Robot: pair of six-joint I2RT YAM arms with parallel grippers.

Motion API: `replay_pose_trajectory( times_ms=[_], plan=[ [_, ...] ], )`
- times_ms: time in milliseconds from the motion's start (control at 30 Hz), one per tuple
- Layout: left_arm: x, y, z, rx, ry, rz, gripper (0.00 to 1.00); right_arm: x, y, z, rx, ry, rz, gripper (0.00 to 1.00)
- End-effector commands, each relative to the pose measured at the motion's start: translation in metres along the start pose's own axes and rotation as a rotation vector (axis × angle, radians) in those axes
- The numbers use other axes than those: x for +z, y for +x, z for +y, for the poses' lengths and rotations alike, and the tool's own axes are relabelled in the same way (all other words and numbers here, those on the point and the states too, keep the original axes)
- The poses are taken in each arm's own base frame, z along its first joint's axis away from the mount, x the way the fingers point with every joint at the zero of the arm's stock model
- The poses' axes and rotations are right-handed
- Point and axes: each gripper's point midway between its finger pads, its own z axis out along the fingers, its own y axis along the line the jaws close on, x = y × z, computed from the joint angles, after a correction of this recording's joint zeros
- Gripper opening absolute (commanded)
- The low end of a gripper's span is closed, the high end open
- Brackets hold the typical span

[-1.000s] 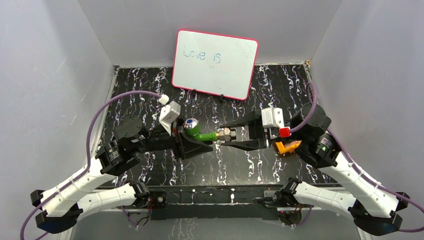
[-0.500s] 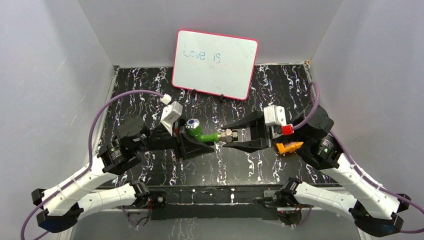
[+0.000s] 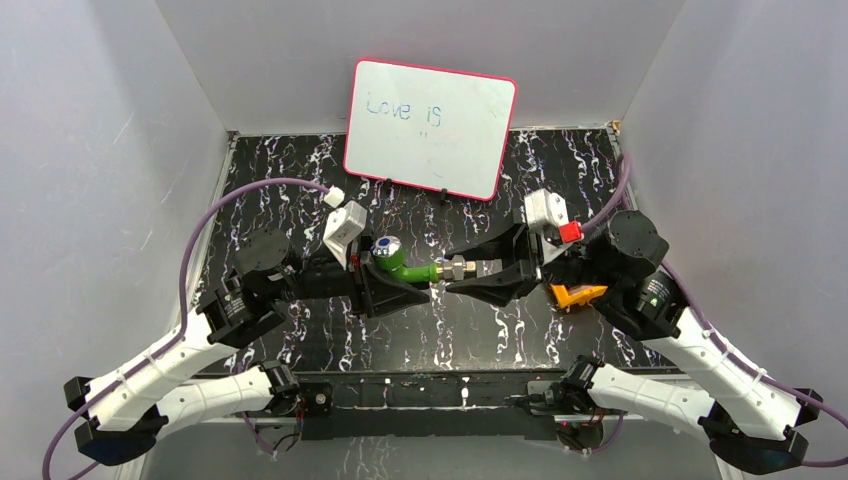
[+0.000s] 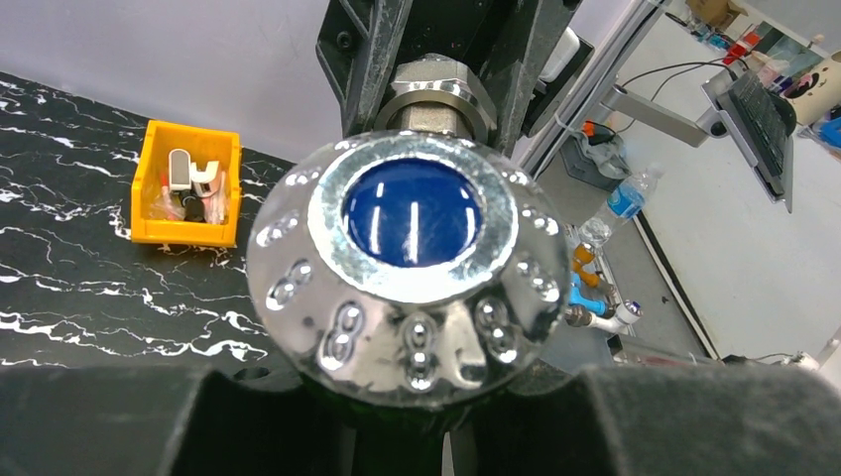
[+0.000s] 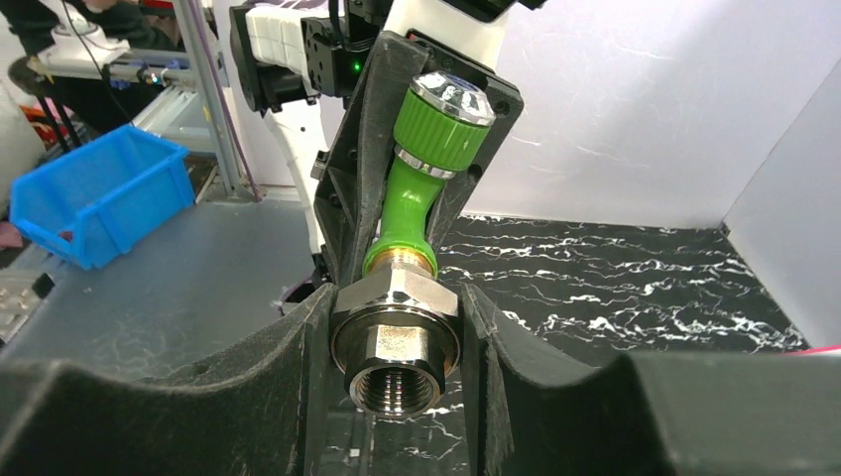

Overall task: Install the water faucets
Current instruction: Screw the water faucet onto the adaptor.

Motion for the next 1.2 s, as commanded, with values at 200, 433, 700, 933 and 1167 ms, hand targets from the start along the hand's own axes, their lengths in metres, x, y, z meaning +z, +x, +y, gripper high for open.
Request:
replay_pose_trajectory(
  times_ms=[200,433,700,933,1167],
  plan=[
    [0.002,-0.011,-0.013,0.077,0.071,-0.045,0.0,0.012,0.018,-0.021,0.314,0.136,0.02,0.0],
    [0.003,-0.008,-0.013,0.12,0.089,-0.033,0.0,0.015,0.018,-0.014,0.489,0.127,0.022,0.0],
    [0.005,-0.004,-0.005,0.182,0.078,-0.03,0.0,0.016,0.023,-0.02,0.706,0.214,0.031,0.0],
    [0.004,-0.008,0.004,0.254,0.031,-0.053,0.0,0.014,0.025,-0.026,0.83,0.281,0.005,0.0],
    [0.0,-0.018,0.014,0.366,-0.025,-0.109,0.0,0.02,0.031,-0.028,0.978,0.306,0.007,0.0]
  ],
)
